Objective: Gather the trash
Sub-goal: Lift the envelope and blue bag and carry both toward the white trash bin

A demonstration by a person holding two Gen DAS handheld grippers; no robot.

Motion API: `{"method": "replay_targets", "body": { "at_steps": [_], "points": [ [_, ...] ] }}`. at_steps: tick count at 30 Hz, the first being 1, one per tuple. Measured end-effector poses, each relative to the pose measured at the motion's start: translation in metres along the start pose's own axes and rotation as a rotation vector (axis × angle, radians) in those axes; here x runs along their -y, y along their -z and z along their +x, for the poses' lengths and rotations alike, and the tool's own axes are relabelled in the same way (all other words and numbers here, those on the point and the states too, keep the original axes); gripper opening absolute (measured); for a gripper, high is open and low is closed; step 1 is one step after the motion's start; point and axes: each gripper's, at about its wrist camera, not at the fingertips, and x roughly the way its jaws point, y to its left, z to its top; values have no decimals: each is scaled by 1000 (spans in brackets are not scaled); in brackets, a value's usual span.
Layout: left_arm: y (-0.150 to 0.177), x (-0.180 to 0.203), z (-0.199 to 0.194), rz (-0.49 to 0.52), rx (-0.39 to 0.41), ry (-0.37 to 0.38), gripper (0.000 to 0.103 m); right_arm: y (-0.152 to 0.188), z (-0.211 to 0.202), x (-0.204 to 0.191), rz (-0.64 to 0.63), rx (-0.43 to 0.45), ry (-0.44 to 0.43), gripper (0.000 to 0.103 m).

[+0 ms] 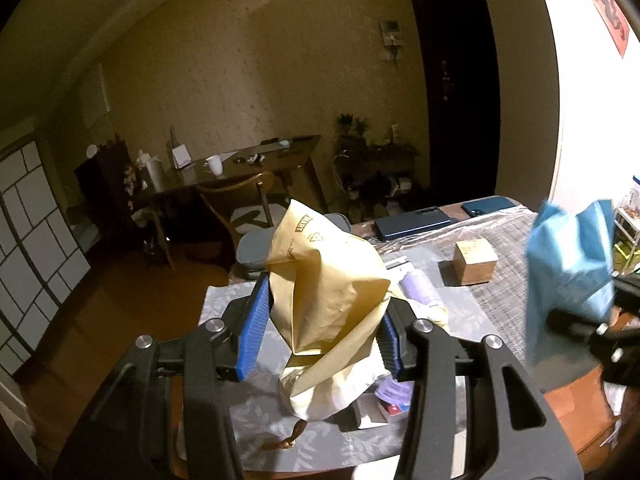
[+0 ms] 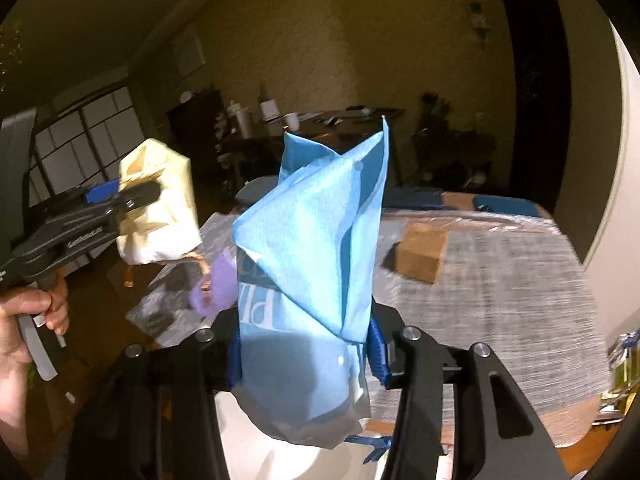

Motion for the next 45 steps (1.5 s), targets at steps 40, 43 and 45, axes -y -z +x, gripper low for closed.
{"method": "replay_targets", "body": {
  "at_steps": [40,43,45],
  "points": [
    [29,15,-40,9,-16,57,48,16,-4,-7,5,-21,63,46],
    [30,16,-37,12,-22,46,48,21,1,-6,3,-39,58,46],
    [28,17,-33,14,-19,41,48,26,7,-9,-3,-55,50,46]
  ]
}}
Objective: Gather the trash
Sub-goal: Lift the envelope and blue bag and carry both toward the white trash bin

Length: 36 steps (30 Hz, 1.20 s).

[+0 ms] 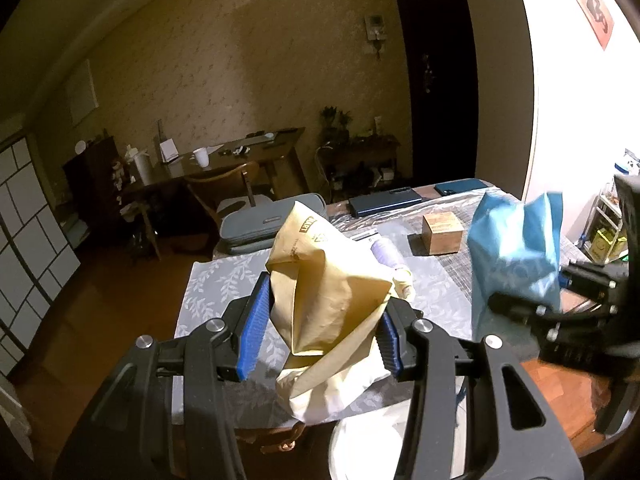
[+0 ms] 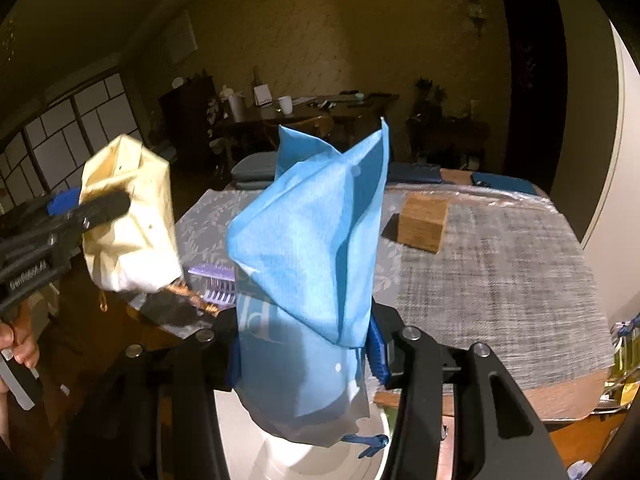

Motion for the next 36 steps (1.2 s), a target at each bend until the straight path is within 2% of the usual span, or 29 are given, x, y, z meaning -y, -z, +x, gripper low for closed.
{"method": "replay_targets", "body": {
  "at_steps": [11,26,36],
  "points": [
    [-18,-11,-11,-13,72,-41,48,14,3,-7,6,-31,-25,47],
    [-38,-38,13,-24,99,-132,48,11,18,-10,29,-50,-37,47],
    [-13,-31,-5,-19,64,-72,48,19,12,-9,20,-69,-40,47]
  ]
}}
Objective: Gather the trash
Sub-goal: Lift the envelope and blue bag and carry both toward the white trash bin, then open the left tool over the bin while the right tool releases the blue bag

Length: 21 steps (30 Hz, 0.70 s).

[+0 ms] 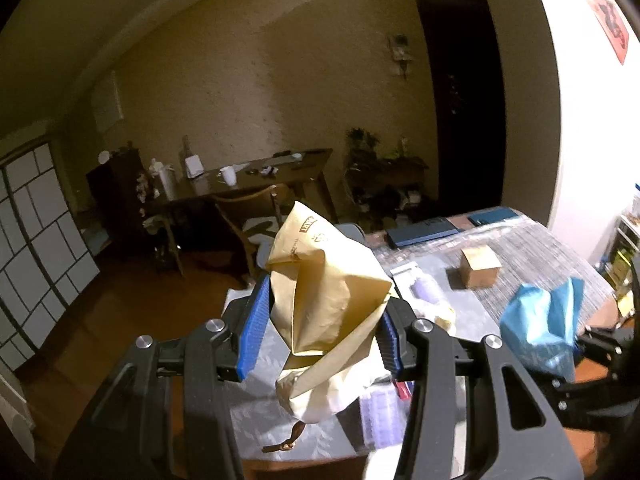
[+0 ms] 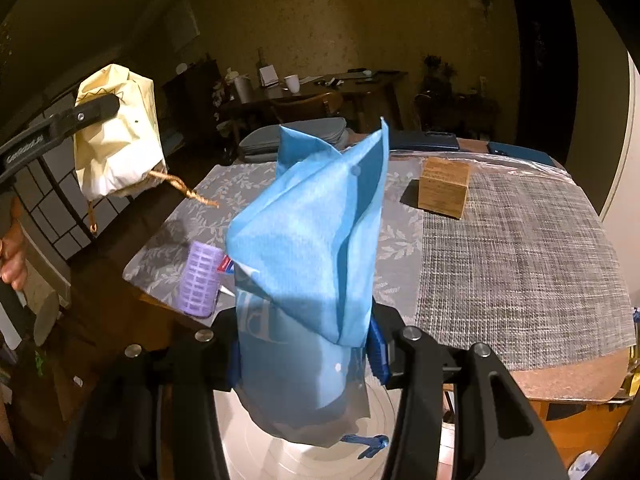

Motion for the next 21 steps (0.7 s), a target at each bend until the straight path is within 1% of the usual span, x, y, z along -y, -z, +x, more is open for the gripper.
{"method": "replay_targets", "body": {
  "at_steps": [6,11,14,17,21],
  "points": [
    [26,22,-21,41,-56,80,48,14,-17,-4,-32,-19,-10,47],
    [57,41,-29,77,-138,157,48,31,-29,-6,-61,-48,5,47],
    [76,49,-29,75,-197,197,48,41,-31,-6,-73,-72,12,47],
    [92,57,-30,102,-237,199,48,52,-31,-5,-75,-98,21,47],
    [110,67,-29,116,-285,220,48,67,-26,-6,-89,-134,35,47]
  ]
}}
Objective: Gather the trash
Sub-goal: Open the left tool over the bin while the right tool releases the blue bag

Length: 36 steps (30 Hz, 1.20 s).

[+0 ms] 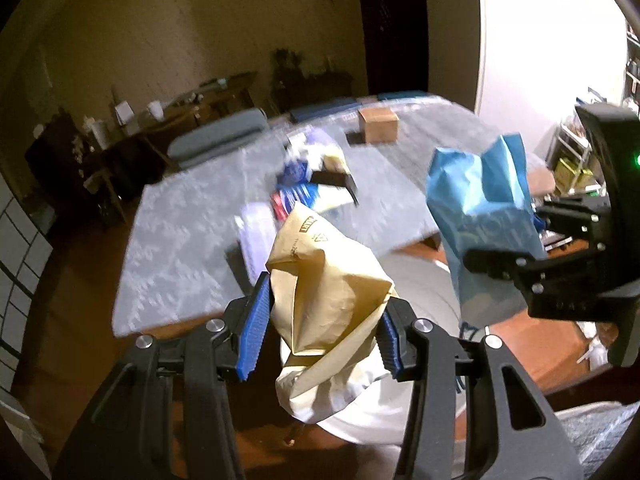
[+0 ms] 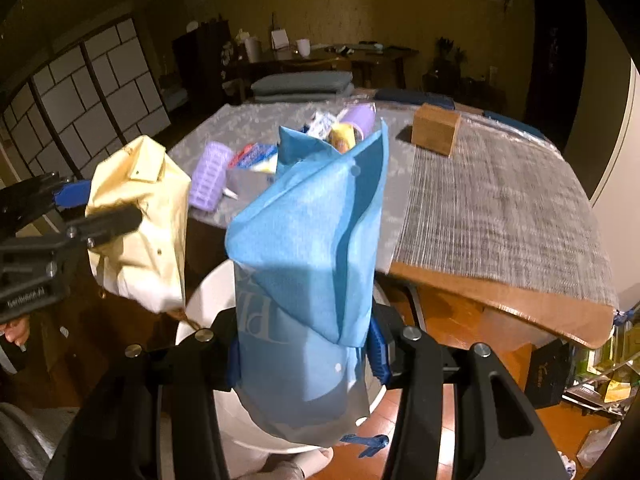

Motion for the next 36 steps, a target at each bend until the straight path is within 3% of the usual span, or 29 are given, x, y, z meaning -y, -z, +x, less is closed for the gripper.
{"method": "replay_targets", "body": {
  "at_steps": [10,36],
  "points": [
    [30,15,33,24,-93,12,48,27,30,-3,-18,-82,22,47],
    [60,19,112,41,-275,57,48,43,95,5,23,-215,69,47]
  ]
}}
